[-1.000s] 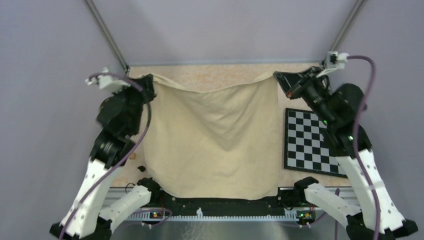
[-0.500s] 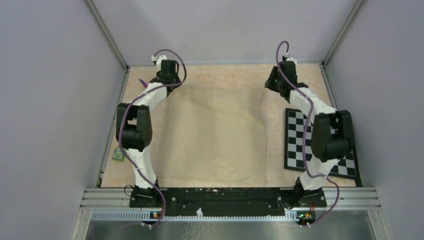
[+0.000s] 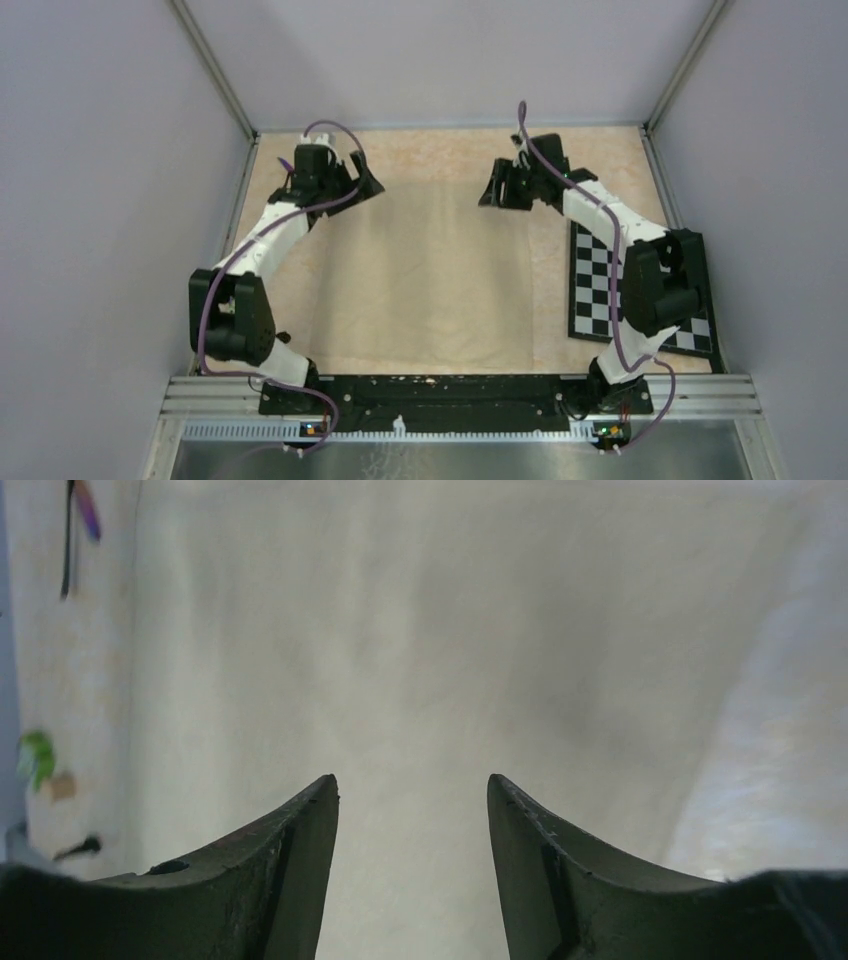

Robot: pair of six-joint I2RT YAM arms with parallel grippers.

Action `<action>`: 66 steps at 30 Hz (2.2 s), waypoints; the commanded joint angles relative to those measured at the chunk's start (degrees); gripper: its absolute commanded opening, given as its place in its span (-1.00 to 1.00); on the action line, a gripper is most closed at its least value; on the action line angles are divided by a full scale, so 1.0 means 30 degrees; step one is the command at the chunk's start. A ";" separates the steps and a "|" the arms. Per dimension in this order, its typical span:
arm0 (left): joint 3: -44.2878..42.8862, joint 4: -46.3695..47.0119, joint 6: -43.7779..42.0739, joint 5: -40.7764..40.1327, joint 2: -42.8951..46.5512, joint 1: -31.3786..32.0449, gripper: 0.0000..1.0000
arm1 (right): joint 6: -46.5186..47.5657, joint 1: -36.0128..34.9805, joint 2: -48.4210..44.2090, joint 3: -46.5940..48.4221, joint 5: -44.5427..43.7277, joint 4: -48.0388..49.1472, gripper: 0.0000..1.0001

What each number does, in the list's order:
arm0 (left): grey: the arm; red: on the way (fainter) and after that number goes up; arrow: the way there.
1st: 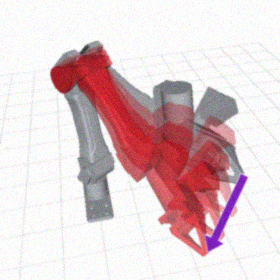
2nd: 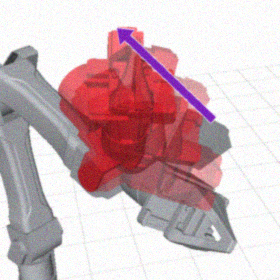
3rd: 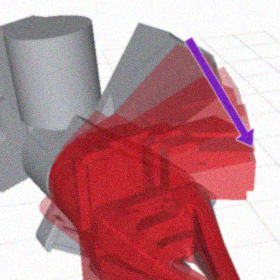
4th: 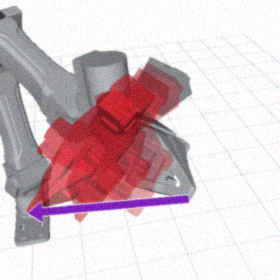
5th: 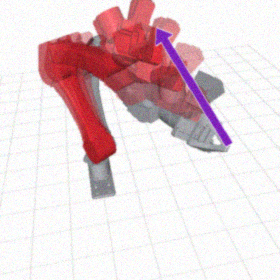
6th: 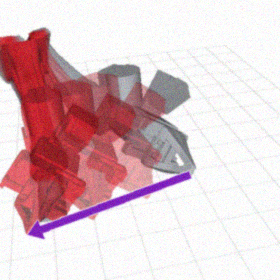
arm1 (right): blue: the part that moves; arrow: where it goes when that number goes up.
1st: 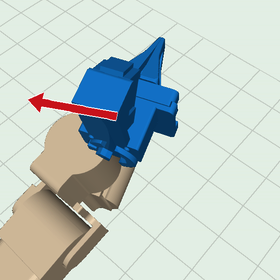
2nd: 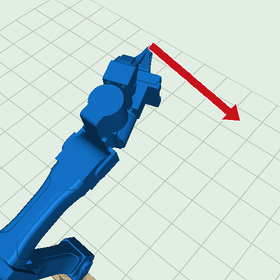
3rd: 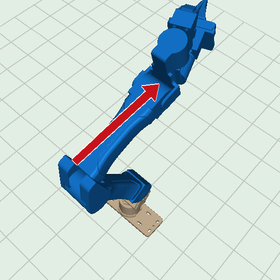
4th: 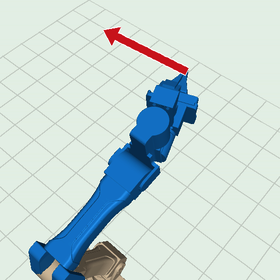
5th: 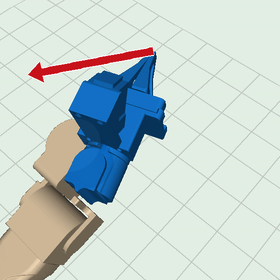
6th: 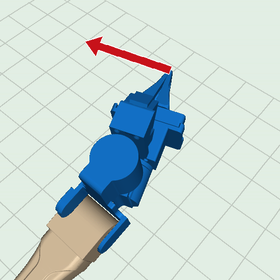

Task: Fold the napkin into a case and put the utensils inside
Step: Flatten out the crumpled napkin at the center of the board.

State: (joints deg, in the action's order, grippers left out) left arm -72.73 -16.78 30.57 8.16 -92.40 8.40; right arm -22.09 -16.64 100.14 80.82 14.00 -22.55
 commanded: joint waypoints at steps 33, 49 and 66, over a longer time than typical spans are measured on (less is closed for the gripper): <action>0.8405 0.5445 0.3983 0.3698 0.1948 0.0522 0.97 | 0.1392 0.3497 0.9326 0.4167 0.2050 0.1437 0.07; 0.8743 0.4492 0.5424 0.0582 0.3087 0.4427 0.97 | -0.3227 -0.1097 -0.0114 -0.5230 0.6282 0.4527 0.15; 1.1290 0.3029 0.6301 0.0235 0.9318 0.5043 0.97 | -0.2899 -0.2293 -0.2325 -1.2962 0.3058 0.3811 0.16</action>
State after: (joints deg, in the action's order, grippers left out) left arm -37.80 -5.87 50.26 10.13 -68.05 23.40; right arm -29.61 -23.62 93.10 46.06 27.83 -11.99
